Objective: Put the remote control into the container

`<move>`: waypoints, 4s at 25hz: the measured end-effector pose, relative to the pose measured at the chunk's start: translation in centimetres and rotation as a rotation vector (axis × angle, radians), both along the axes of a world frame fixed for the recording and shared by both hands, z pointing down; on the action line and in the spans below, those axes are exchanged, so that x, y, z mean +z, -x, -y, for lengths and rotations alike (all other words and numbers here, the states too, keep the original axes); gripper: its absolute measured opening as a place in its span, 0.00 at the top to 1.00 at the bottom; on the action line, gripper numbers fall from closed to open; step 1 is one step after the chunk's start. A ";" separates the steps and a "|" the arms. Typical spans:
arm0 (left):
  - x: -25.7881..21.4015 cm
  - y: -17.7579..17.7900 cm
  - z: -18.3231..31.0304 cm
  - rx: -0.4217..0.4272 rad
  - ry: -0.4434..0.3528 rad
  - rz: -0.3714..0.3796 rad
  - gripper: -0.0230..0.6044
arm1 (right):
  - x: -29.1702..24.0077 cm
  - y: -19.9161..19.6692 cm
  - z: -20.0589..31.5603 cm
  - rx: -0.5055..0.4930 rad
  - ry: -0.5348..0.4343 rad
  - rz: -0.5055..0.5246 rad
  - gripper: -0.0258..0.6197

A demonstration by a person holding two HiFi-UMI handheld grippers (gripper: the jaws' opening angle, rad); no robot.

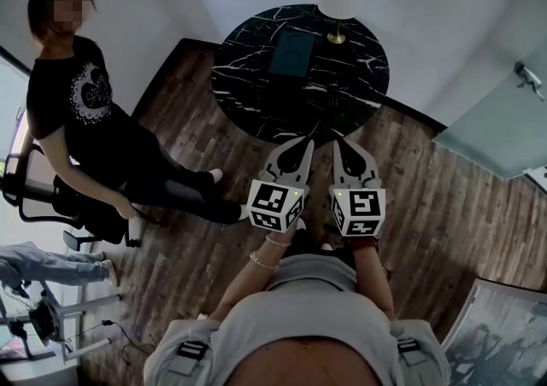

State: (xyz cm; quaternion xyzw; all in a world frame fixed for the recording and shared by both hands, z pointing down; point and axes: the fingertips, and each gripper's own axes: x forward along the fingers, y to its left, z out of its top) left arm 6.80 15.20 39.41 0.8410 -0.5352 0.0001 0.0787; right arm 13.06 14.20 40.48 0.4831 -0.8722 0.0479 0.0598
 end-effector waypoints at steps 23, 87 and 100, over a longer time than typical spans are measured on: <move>0.9 4.6 3.7 0.026 0.028 -0.004 0.96 | 0.5 3.8 3.3 0.067 0.018 -0.029 0.94; 4.8 6.8 26.3 -0.036 0.176 0.005 0.96 | 7.1 4.5 26.5 0.034 0.220 -0.071 0.94; 8.0 8.2 29.1 0.017 0.254 -0.002 0.96 | 12.8 5.1 29.5 0.065 0.351 -0.178 0.94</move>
